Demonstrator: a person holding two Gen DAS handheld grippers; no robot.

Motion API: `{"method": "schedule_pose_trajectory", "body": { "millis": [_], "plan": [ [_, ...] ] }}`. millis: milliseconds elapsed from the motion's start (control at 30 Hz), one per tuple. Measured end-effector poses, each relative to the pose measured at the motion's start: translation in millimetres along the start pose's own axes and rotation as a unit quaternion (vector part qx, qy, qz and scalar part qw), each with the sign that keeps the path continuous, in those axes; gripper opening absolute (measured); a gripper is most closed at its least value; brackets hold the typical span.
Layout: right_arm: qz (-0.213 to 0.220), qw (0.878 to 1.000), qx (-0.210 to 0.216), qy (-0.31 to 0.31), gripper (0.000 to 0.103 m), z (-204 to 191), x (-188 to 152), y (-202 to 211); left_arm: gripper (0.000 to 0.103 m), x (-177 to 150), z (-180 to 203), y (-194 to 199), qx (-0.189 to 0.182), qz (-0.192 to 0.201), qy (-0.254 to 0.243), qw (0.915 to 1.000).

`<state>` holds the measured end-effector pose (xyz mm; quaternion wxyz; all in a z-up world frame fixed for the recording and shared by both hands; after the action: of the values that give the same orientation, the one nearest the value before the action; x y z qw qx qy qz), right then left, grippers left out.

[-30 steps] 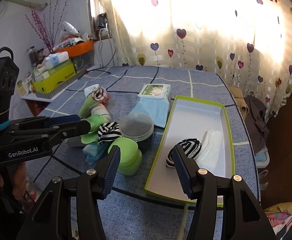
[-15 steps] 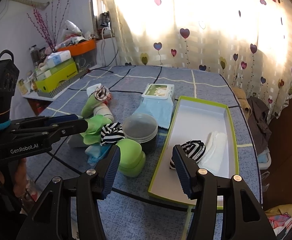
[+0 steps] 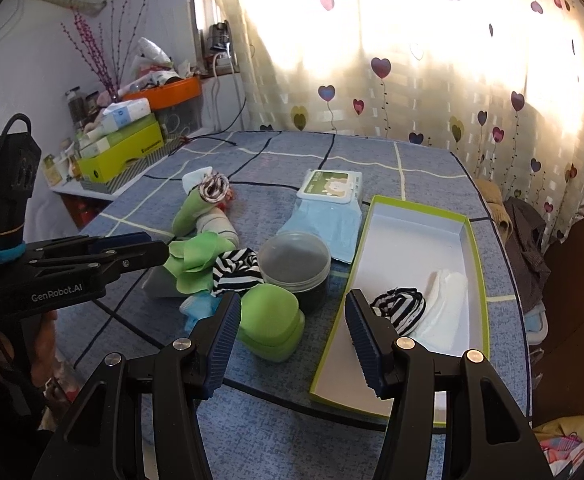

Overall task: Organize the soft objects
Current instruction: 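Move both open grippers back from the tray to the sock pile, then close the right gripper on the green cloth in the pile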

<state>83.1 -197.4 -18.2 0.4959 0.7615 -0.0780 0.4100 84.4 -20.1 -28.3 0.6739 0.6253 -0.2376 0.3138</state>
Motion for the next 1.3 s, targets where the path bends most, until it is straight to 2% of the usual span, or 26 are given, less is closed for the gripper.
{"method": "schedule_pose_trajectory", "body": {
  "millis": [300, 567, 733, 1000, 1300],
  "plan": [
    [-0.009, 1.0, 0.02, 0.019, 0.054, -17.5, 6.1, -14.5, 0.039, -5.6, -35.7, -7.1, 0.027, -0.006, 0.028, 0.9992],
    [-0.031, 0.997, 0.047, 0.049, 0.054, -45.6, 14.7, -46.9, 0.04, -10.6, -61.1, -15.4, 0.039, -0.016, 0.049, 0.9979],
    [-0.052, 0.994, 0.066, 0.063, 0.054, -62.0, 18.9, -77.4, 0.04, -14.6, -73.2, -20.6, 0.039, -0.021, 0.056, 0.9974],
    [-0.097, 0.99, 0.07, 0.072, 0.054, -73.6, 25.8, -125.6, 0.04, -17.8, -98.0, -26.2, 0.037, -0.024, 0.079, 0.9959],
    [-0.136, 0.984, 0.069, 0.096, 0.054, -85.9, 15.7, -147.9, 0.04, -19.9, -112.1, -29.9, 0.03, -0.026, 0.09, 0.9951]
  ]
}}
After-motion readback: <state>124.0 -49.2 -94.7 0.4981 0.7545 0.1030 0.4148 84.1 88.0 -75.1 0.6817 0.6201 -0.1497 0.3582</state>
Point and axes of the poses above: each gripper's, at about its wrist camera, not at the fingertips, and y roughly against the way its jaws point, z to its right, x to its top, the point moved 8 cm from there along -y, roughly the way its jaws point, and after that the axes turned 12 degrees about x, right-handed, at the moved point
